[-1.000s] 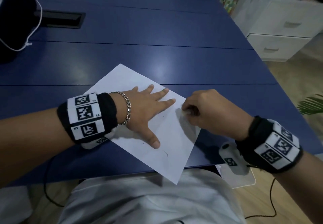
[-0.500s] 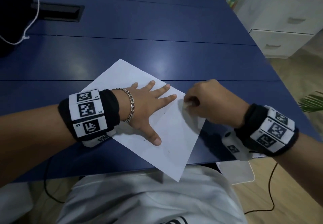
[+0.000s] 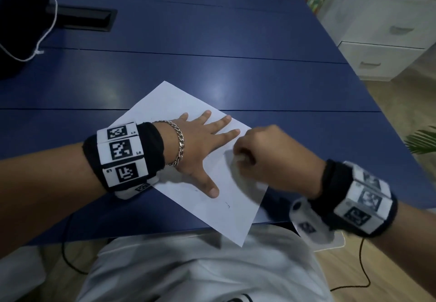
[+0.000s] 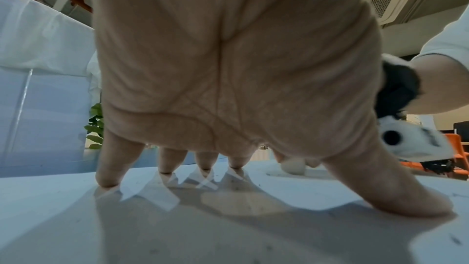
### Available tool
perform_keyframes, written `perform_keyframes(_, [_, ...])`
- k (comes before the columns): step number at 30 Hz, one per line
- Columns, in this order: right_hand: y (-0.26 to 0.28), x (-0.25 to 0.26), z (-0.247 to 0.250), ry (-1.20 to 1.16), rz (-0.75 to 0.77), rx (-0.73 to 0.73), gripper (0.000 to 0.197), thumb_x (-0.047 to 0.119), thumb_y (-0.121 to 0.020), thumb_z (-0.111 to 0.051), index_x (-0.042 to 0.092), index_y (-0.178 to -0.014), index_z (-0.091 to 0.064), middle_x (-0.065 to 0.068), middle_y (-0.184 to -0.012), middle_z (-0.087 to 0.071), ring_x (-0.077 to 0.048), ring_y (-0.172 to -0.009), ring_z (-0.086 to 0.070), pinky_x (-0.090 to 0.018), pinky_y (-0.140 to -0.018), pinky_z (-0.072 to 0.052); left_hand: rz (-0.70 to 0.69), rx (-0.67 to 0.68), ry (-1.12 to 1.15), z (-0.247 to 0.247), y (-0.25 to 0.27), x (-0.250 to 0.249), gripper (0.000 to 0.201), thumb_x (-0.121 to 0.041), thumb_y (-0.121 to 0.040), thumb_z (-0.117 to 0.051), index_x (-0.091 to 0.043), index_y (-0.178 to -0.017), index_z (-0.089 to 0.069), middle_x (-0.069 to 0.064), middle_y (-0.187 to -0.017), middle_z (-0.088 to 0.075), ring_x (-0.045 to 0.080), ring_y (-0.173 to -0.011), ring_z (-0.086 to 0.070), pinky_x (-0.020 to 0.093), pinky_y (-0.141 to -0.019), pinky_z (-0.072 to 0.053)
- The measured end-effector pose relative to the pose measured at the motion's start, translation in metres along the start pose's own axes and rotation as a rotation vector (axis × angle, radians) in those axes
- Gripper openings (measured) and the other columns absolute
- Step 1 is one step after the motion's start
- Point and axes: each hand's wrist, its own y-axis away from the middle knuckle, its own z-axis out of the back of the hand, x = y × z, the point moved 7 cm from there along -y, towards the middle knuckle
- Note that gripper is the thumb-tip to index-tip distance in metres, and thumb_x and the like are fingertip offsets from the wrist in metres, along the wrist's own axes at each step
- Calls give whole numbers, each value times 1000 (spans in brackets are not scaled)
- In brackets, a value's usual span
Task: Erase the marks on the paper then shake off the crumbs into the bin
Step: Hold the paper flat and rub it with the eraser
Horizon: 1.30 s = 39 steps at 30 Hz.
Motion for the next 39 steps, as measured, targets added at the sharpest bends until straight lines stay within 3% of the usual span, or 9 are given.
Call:
perform_keyframes(3, [7,18,-9,-43,64,59,16,21,-85,-59,18,-70,-53,2,-72,-54,-16,-62,-46,-29,-55,-39,-7,-5,5,1,1,-1,147,-98,-54,-65,-47,-156,28,-13,-167,34,32,-158,22,69,-124,-6])
perform_keyframes(6, [6,-12,12,-84,10,-65,9,28,-85,-64,22,-82,-70,2,-77,-66,-16,-69,-60,-36,-68,-52,-33,-35,14,1,3,0,146,-100,-55,-62,-46,-157,27,-12,-168,33,33,-158,20,69,-124,-4])
perform_keyframes(10, [28,-58,40,-238,-147,-229,5,29,-90,-72,30,-90,-76,14,-82,-70,-3,-76,-66,-30,-73,-57,-39,-97,114,11,21,15,136,-97,-64,-56,-46,-156,30,-11,-169,29,27,-159,17,59,-127,2])
perform_keyframes(14, [54,-77,38,-317,-219,-229,5,30,-89,-77,34,-93,-77,16,-88,-74,-4,-82,-70,-35,-80,-59,114,-156,160,27,52,73,95,-75,-91,-48,-38,-166,-2,-3,-175,-10,19,-158,-19,40,-127,-15])
perform_keyframes(16, [59,-78,32,-323,-219,-220,8,31,-87,-78,35,-95,-76,16,-90,-73,-5,-84,-70,-36,-81,-58,162,-170,146,26,64,94,76,-63,-98,-51,-39,-164,-21,-2,-163,-36,17,-138,-44,35,-118,-32])
perform_keyframes(18, [59,-74,25,-325,-201,-204,11,31,-87,-77,36,-96,-76,18,-89,-71,-2,-83,-67,-33,-79,-58,187,-169,137,22,70,98,71,-59,-99,-54,-43,-162,-25,-5,-153,-43,14,-125,-48,36,-111,-38])
perform_keyframes(23, [53,-56,9,-328,-134,-141,14,32,-87,-73,38,-99,-75,17,-91,-68,-2,-86,-66,-21,-74,-54,222,-3,101,1,69,83,94,-71,-88,-62,-52,-162,-6,-7,-172,-12,16,-156,-24,42,-123,-29])
perform_keyframes(29, [55,-50,-9,-237,-106,-116,5,28,-89,-71,32,-92,-72,15,-88,-64,-4,-80,-63,-26,-74,-54,251,57,14,2,65,88,99,-71,-87,-65,-61,-157,5,-18,-173,9,17,-159,-18,68,-123,-6])
perform_keyframes(39, [53,-50,-2,-255,-107,-109,8,33,-90,-74,36,-97,-75,20,-88,-65,1,-85,-64,-17,-75,-52,-69,-38,115,17,45,34,109,-67,-85,-72,-57,-159,7,-10,-172,20,24,-161,10,46,-129,-3])
